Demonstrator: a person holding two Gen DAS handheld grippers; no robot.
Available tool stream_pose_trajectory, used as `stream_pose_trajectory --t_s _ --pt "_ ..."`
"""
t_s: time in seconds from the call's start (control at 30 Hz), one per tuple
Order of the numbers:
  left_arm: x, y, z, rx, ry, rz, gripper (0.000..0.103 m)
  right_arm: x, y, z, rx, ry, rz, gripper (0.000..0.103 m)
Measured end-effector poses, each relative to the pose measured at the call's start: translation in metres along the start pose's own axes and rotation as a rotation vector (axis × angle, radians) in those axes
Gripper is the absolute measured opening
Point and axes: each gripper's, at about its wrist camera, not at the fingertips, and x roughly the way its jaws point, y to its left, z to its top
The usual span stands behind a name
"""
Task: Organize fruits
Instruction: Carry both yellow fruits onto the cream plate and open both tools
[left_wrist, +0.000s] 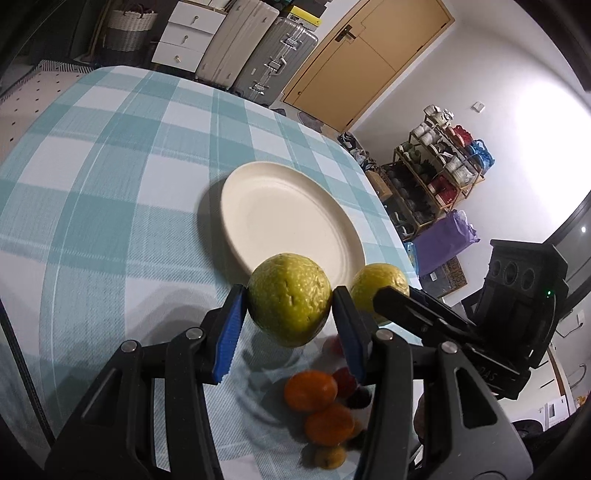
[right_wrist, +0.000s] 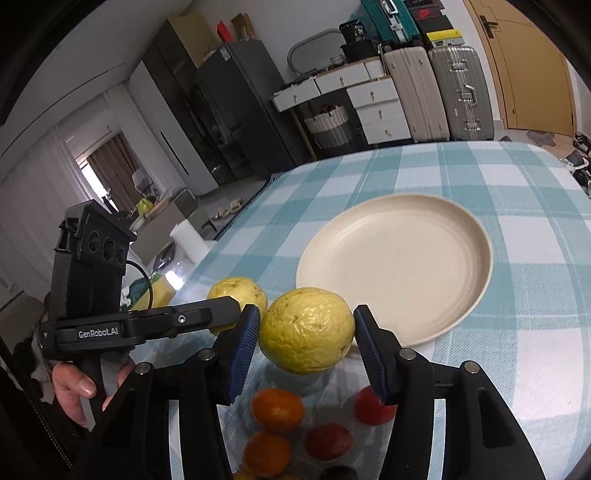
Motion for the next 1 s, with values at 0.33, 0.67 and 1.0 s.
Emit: stream_pose_trajectory --t_s 0.33,0.67,1.0 --pt "0.023 -0.014 0.031 -0.011 0.027 -0.004 0.045 -0.006 -0.024 0.034 0.017 -0.045 0.003 0.053" --pt "0.054 -0.016 0.074 -0.019 0.035 0.002 0.045 0.014 -0.050 0.067 0.023 -0.053 -0.005 0.053" --pt "0.093 -0.003 0.106 -0.046 0.042 0.003 0.045 0.045 -0.078 0.086 0.058 -0.058 -0.016 0.053"
